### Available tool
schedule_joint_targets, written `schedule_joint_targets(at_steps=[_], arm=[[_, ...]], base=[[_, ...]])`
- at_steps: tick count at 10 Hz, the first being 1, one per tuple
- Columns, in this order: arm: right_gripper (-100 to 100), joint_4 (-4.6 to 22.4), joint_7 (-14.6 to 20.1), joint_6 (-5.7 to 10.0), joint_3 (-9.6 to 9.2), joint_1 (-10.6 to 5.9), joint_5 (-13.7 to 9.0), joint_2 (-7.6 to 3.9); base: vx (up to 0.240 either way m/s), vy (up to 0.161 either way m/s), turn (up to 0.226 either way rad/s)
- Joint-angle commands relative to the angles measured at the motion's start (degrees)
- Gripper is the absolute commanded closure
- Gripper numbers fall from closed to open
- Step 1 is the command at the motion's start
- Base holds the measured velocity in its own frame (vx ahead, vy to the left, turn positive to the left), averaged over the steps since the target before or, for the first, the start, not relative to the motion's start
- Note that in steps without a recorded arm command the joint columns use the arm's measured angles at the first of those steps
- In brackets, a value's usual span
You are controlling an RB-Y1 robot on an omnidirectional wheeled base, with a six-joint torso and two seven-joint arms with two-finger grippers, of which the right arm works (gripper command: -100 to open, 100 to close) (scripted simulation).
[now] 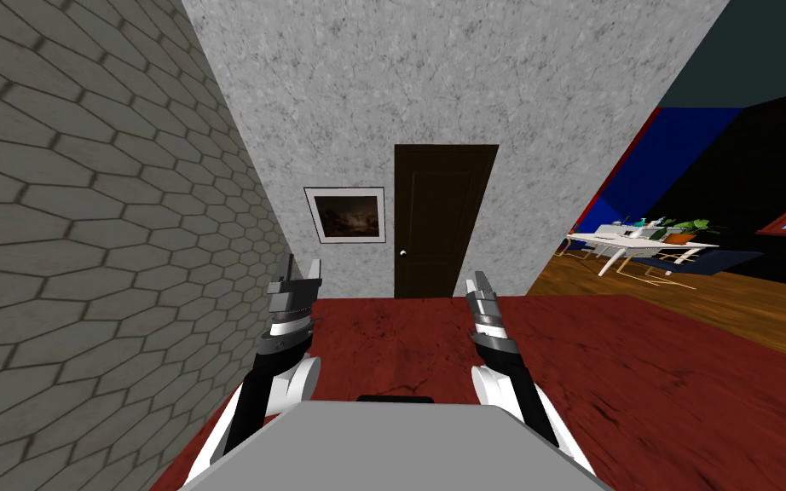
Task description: Pull the door open
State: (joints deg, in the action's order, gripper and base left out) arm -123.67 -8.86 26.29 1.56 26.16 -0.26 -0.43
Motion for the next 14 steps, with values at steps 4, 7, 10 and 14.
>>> schedule_joint_targets(at_steps=[4,7,10,14], arm=[[-100,5.0,-3.7,1.6,1.34,-1.72,2.8,-1.15],[-100,7.9,-5.7,2.48,2.22,-2.73,4.3,-1.8],[-100,12.2,-8.7,3.81,3.54,-4.26,6.6,-2.57],[-100,16.9,-12.0,5.23,4.97,-5.9,9.1,-3.21]], base=[[0.12,0.021,-0.008],[0.08,0.035,-0.009],[0.111,0.026,-0.01],[0.118,0.047,-0.01]])
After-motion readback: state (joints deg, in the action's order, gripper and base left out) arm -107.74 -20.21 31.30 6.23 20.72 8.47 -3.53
